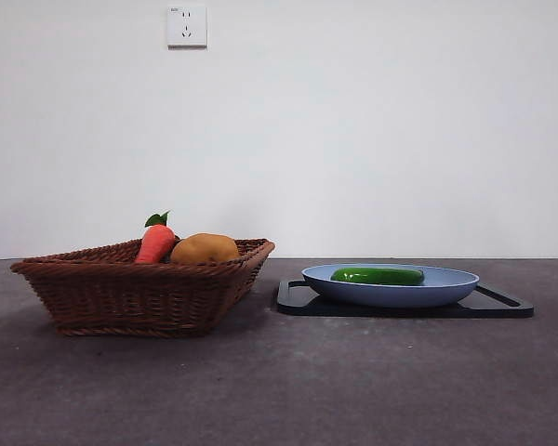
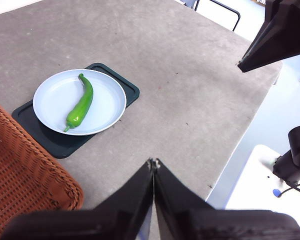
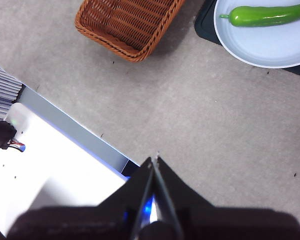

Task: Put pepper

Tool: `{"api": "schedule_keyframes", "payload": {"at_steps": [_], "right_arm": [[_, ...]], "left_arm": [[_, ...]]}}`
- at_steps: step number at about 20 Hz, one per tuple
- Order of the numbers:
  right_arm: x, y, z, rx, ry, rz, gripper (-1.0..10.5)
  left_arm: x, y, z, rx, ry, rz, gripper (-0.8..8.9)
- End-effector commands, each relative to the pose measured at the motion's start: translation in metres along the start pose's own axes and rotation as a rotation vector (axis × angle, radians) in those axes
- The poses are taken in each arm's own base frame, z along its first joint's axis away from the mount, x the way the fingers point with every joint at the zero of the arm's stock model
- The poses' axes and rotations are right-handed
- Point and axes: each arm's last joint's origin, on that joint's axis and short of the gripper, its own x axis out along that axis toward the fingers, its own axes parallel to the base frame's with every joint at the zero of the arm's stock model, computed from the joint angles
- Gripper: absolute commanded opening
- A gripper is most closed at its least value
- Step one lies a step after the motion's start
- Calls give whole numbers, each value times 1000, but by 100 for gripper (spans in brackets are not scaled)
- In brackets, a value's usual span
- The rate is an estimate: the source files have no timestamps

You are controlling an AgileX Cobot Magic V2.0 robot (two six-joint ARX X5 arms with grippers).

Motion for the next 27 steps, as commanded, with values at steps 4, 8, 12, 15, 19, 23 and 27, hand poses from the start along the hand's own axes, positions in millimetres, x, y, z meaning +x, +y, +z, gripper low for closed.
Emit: {"api": "schedule_keyframes", "payload": {"at_steps": [4, 8, 12, 15, 19, 23, 27], "right_arm": [[-5, 0, 0, 12, -9, -5, 11], [-5, 0, 0, 12, -9, -5, 11], [-5, 0, 0, 12, -9, -5, 11], [-5, 0, 0, 12, -9, -6, 11], [-5, 0, 0, 12, -9, -5, 11], [-5, 0, 0, 12, -9, -6, 11], [-5, 0, 0, 12, -9, -5, 11]], "left_arm": [[-1, -2, 4, 10, -18, -4, 7], [-2, 2, 5, 117, -27, 86, 8], [-32, 28, 11, 105, -179, 413, 8], [-61, 44, -4, 90, -367, 576, 8], [-76, 56, -57, 119, -607, 794, 8], [-63, 67, -117, 113, -670, 922, 8], [-38, 78, -173, 35, -642, 953, 8]]}}
